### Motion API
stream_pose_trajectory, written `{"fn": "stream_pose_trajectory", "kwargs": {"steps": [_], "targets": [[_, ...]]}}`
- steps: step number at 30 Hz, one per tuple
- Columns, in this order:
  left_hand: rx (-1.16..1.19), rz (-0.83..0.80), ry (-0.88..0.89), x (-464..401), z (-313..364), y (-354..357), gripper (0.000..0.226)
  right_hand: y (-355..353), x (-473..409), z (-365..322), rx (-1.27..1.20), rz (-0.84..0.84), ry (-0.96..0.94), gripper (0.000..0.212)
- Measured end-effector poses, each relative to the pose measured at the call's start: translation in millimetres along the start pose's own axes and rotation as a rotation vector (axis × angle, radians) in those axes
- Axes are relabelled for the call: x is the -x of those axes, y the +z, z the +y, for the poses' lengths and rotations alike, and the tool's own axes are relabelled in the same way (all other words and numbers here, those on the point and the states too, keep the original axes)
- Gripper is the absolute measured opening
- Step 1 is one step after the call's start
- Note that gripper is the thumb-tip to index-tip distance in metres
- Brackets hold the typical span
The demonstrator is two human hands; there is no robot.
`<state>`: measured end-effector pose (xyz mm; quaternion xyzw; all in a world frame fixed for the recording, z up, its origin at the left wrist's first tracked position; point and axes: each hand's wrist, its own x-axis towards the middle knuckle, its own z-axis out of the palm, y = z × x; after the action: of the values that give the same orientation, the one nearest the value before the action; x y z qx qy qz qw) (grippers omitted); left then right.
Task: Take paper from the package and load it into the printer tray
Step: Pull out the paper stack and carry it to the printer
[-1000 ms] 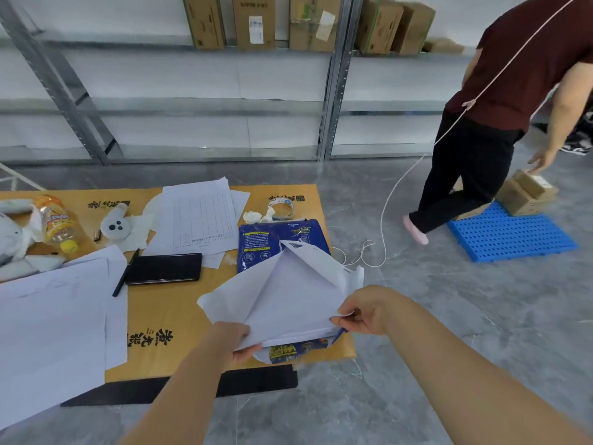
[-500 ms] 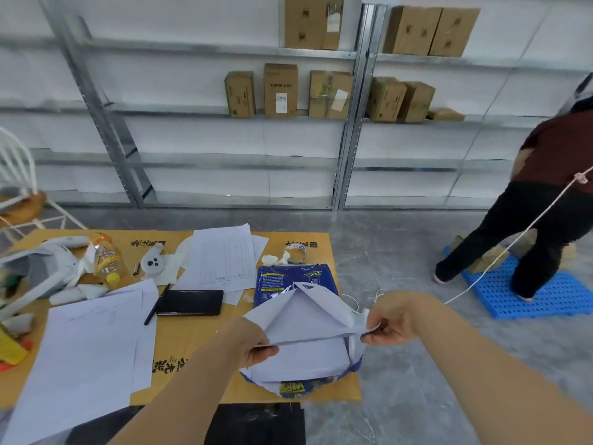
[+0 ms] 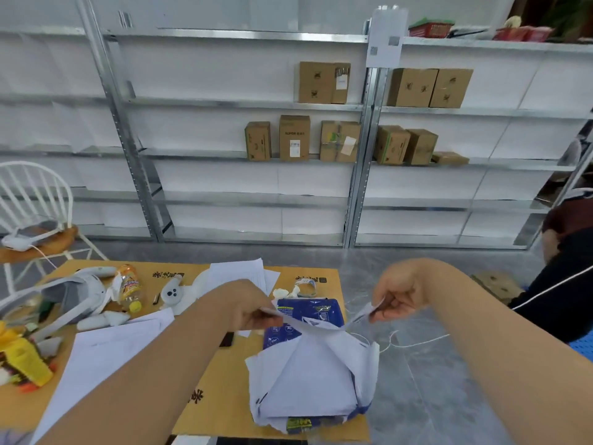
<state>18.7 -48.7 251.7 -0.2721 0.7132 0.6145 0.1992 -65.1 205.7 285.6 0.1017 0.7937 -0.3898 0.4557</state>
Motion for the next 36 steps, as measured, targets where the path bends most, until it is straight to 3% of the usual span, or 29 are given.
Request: {"fn": "stream_pose_trajectory", "kwargs": {"steps": [4,8,13,18,24,36], "targets": [[0.027,0.183,0.148,8,21,-12,0.023,-1,11,-16,-0.140,0.033,-0.168,0.021],[0.024,0.382,0.298,-8,16,-24,0.010,11,-2,-21,-0.248,0.152,-0.346,0.017],[0.038,0.546,0.415,-15,6,-25,0.015,39,-26,-25,-0.336,0.296,-0.566,0.023],[0.017,0.663,0.425,-21,-8,-39,0.024,67,-45,-30,-0.302,0.349,-0.662,0.027],[0.039,0.777,0.414,-11,-10,-59,0.015,87,-51,-49,-0.258,0.346,-0.745,0.027],[0.106,0.972,0.296,23,-45,-108,0.028,142,-69,-90,-0.148,0.117,-0.884,0.024]]}}
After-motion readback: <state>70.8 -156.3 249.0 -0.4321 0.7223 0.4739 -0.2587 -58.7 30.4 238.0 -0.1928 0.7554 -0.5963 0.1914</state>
